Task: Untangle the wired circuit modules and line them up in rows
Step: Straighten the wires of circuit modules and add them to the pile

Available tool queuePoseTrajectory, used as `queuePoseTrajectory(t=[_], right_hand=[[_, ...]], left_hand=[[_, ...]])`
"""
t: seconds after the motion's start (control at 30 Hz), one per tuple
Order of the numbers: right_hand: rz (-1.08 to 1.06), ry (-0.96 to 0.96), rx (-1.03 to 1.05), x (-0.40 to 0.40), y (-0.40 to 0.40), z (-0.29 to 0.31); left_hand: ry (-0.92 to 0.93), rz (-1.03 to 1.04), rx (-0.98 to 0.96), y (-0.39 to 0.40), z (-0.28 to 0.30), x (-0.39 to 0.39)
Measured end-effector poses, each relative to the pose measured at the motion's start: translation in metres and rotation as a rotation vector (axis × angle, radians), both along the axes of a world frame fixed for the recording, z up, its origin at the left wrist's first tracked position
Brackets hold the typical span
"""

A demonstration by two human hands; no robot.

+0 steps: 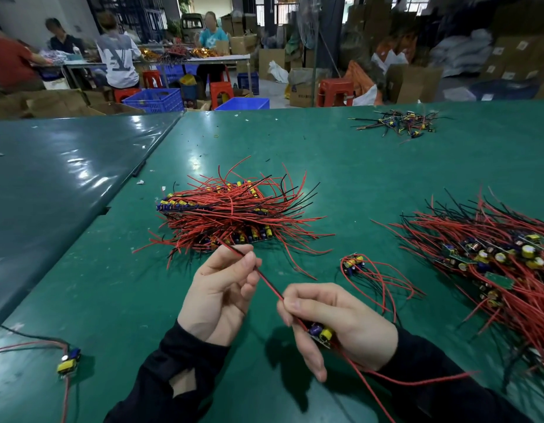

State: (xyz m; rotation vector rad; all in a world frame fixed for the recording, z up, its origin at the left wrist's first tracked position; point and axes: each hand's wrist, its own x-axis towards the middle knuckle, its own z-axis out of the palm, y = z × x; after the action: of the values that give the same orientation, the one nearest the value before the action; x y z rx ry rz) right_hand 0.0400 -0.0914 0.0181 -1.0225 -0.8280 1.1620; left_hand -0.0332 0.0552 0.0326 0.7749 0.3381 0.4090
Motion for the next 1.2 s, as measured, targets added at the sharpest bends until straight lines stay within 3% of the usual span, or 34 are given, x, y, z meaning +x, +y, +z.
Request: queuePoseTrajectory(t=[0.1, 0.37, 0.53, 0.7, 0.9, 1.0, 1.2], right_hand=[[-0.09, -0.074, -0.01, 0.0, 0.002, -0.002], [0.0, -0.04, -0.013, -0.001, -0.001, 0.001], [-0.164, -0.354, -0.077, -0.006, 0.003, -0.006], [-0.241, -0.508, -0.118, -0.004, 0.002, -0.011], [-0.41, -0.8, -0.221, 0.002, 0.001, -0.016], [-0.468, -0.865, -0.277, 0.006, 0.0, -0.019], [-0.506, -0.993, -0.342, 0.007, 0.0, -0.023]], left_hand=[[0.07, 0.07, 0.047, -0.002, -0.001, 0.003], [0.084, 0.089, 0.101, 0.004, 0.004, 0.001], [0.153, 0.219, 0.205, 0.003, -0.003, 0.004], [0.157, 0.244, 0.216, 0.006, -0.004, 0.005], [0.243, 0.108, 0.033, 0.01, -0.005, 0.005], [0.247, 0.03, -0.123, 0.008, -0.005, 0.006], [0.206, -0.075, -0.247, 0.01, -0.006, 0.006]])
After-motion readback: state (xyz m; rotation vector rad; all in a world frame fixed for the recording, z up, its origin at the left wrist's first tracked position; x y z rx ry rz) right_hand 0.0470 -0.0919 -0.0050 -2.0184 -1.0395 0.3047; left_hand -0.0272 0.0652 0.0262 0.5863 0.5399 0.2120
